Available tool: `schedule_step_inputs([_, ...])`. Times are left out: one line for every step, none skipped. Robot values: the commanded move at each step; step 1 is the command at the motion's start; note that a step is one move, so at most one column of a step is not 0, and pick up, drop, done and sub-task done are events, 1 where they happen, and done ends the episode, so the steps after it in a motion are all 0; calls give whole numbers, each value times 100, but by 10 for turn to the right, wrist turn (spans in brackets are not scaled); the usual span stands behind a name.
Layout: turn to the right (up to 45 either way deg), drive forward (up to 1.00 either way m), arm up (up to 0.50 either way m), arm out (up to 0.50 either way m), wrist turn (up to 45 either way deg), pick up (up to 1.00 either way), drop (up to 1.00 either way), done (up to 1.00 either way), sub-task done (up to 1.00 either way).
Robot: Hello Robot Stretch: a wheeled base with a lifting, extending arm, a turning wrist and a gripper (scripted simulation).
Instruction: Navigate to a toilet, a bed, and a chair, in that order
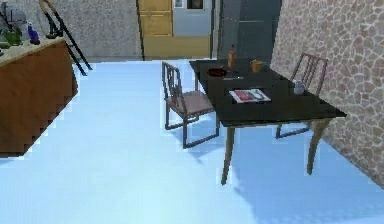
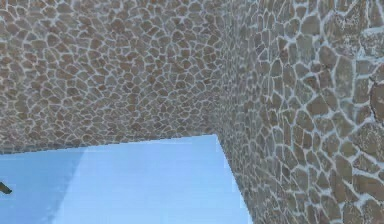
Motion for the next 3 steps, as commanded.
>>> schedule_step_inputs([-450, 0, 0, 0, 0, 0, 0, 0, 0])
schedule_step_inputs([-450, 0, 0, 0, 0, 0, 0, 0, 0])
schedule_step_inputs([-60, 0, 0, 0, 0, 0, 0, 0, 0])
